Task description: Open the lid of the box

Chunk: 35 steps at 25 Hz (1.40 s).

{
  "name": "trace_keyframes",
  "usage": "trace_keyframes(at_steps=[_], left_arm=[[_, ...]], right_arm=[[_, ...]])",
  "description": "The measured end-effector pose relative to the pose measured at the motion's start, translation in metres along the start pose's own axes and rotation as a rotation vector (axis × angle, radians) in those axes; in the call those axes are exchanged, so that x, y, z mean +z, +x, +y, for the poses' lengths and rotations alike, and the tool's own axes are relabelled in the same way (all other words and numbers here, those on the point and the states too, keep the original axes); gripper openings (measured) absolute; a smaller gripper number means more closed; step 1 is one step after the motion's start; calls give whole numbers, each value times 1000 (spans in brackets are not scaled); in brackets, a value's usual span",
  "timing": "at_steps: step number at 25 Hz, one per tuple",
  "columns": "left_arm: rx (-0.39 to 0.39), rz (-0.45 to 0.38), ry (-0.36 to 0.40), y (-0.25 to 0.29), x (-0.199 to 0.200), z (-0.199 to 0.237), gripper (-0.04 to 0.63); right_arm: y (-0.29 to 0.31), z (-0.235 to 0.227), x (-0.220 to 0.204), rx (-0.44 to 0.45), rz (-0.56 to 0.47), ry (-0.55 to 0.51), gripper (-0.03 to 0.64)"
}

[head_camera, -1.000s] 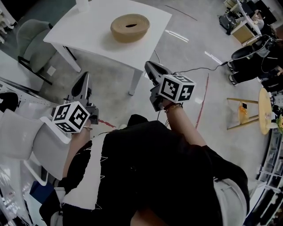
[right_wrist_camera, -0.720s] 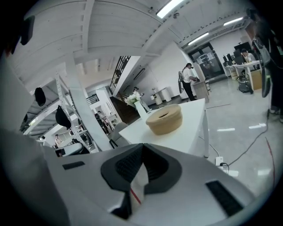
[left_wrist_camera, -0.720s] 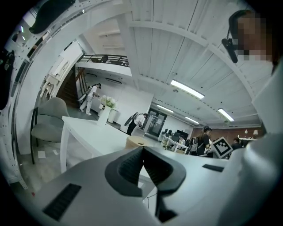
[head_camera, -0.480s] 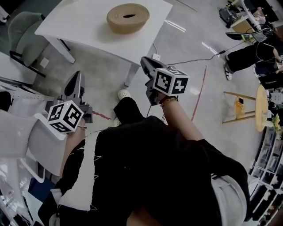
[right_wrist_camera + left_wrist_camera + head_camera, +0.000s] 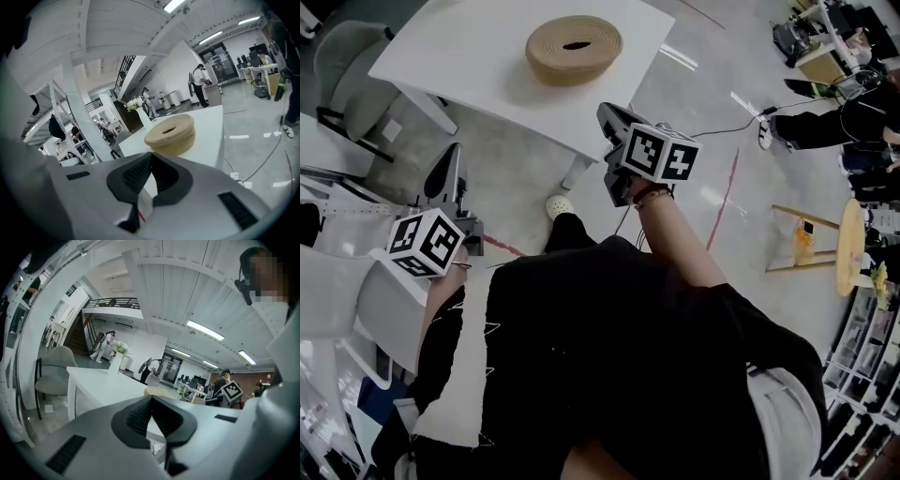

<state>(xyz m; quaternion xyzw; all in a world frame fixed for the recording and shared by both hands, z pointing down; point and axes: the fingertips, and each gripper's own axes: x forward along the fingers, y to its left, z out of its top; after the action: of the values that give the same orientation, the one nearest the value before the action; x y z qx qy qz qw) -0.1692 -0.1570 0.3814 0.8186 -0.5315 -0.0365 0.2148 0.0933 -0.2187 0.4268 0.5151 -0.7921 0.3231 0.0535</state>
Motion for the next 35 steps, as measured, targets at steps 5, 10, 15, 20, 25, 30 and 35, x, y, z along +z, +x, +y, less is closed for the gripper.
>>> trace_keyframes(at_steps=[5,10,15,20,25,30,35], left_arm=[[16,-30,-27,19,15,13,11],[43,-36,-45,31,15,25,11],[76,-41,-74,33,12,37,11],[111,-52,-75,32,12,47,11],[142,-56,-81,29,9,54,11],[168,-53,-94,26,4,60,11],[197,-53,-108,21,1,68,11]], right_arm=[[28,-6,32,18,-12,-39,5],[48,-7,65,23,-7,-178,6],[67,1,93,56,10,-356,62],[85,7,84,103,93,-459,120],[98,9,66,131,167,-508,173],[109,10,49,149,225,-604,195],[120,5,29,138,326,-786,225]])
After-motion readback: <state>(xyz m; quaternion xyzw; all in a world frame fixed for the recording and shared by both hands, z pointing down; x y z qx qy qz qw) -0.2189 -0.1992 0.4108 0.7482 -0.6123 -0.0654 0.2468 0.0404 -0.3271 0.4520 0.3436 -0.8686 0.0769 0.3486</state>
